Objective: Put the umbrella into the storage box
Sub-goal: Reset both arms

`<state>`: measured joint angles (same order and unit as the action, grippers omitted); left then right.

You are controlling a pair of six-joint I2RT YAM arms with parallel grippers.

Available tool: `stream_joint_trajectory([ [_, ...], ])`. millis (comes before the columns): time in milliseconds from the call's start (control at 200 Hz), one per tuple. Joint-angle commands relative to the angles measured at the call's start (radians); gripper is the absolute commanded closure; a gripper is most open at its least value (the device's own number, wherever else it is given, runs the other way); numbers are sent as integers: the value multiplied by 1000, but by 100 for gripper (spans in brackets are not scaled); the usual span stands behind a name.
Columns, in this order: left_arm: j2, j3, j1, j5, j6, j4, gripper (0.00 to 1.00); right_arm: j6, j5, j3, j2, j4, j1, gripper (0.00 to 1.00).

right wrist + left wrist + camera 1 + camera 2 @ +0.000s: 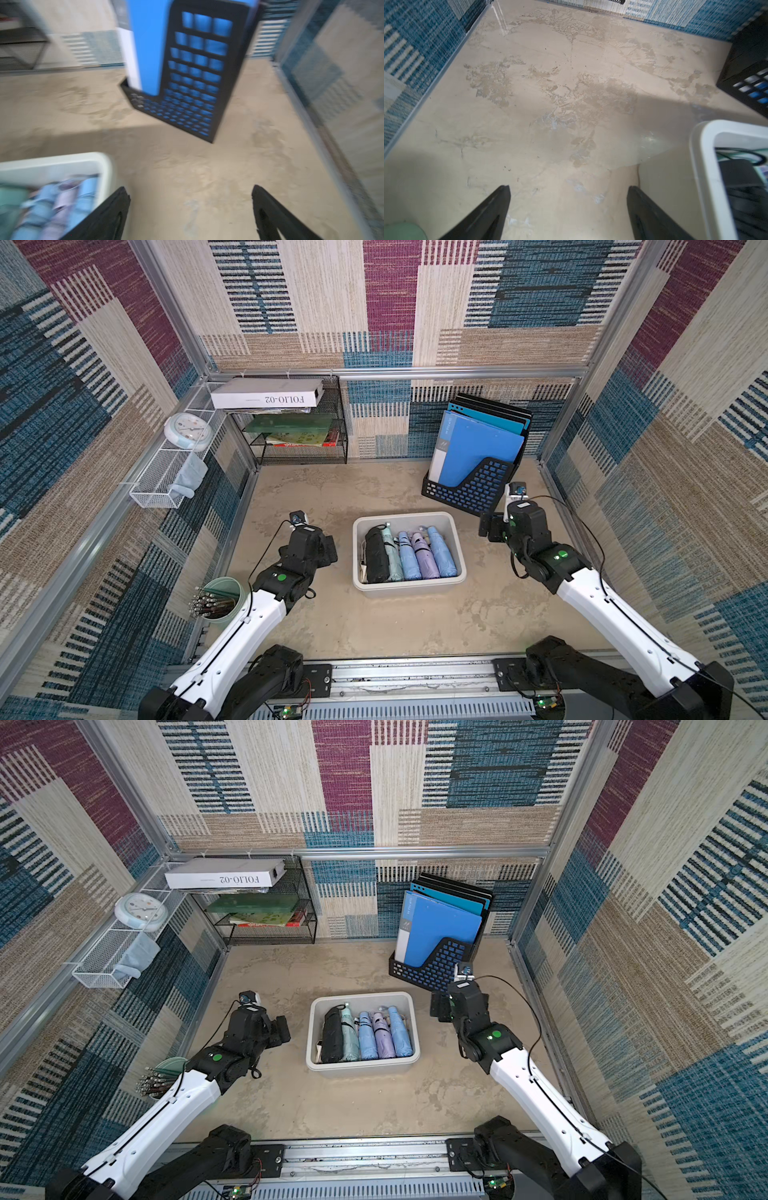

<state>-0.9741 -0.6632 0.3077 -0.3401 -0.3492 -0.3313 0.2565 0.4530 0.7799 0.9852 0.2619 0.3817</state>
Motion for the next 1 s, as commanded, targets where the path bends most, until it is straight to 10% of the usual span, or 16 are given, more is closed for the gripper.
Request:
stream_joint_trajectory([
  [0, -32, 42, -43, 42, 222, 222, 8, -91, 61, -147, -23, -259, -94, 5],
  [611, -233, 206, -263, 341, 356, 647, 9, -283, -252, -445, 454, -1282, -336, 3],
  [992, -364, 188, -263, 368, 393, 782, 11, -263, -395, -516, 539, -1456, -394, 2],
])
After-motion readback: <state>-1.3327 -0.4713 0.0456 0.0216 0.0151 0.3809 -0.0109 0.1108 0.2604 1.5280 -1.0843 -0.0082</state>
